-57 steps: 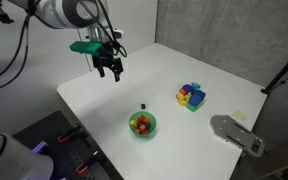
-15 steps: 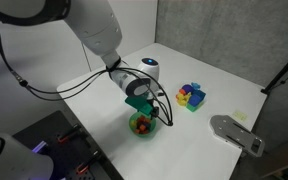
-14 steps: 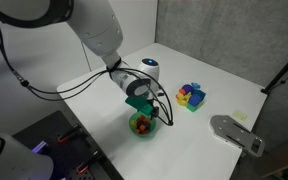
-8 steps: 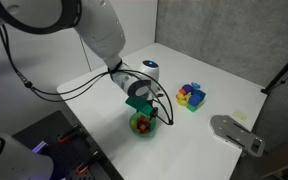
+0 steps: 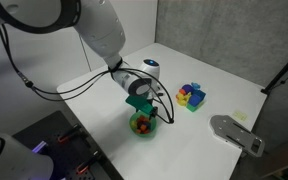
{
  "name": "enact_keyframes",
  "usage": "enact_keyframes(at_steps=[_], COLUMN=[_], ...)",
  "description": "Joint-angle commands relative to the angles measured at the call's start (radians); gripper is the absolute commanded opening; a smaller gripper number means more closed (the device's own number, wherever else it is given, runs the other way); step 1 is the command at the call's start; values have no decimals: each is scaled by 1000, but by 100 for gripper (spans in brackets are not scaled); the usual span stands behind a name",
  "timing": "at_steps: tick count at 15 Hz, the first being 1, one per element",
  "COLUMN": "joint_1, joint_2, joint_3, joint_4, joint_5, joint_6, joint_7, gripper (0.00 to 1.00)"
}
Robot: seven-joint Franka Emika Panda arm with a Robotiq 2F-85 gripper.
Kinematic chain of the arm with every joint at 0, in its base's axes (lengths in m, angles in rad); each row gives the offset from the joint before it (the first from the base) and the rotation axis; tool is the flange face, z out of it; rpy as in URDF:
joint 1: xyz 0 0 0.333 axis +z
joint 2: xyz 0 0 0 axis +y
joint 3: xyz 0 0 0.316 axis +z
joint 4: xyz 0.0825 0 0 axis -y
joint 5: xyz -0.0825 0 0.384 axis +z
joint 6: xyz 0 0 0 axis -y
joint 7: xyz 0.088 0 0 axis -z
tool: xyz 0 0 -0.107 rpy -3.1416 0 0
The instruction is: Remove the blue block from the bowl and put it on the table
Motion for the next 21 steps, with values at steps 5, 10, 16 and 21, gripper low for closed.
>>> enact_keyframes(at_steps=[5, 10, 16, 21], joint_1=[-9, -12, -16, -7], joint_2=[-28, -5, 30, 50], joint_3=[-17, -11, -8, -19], joint_4=[-1, 6, 15, 20], joint_5=[-23, -19, -21, -37], joint_6=[-44, -40, -35, -32], joint_7=[-6, -13, -21, -15], gripper=[100, 100, 100, 100])
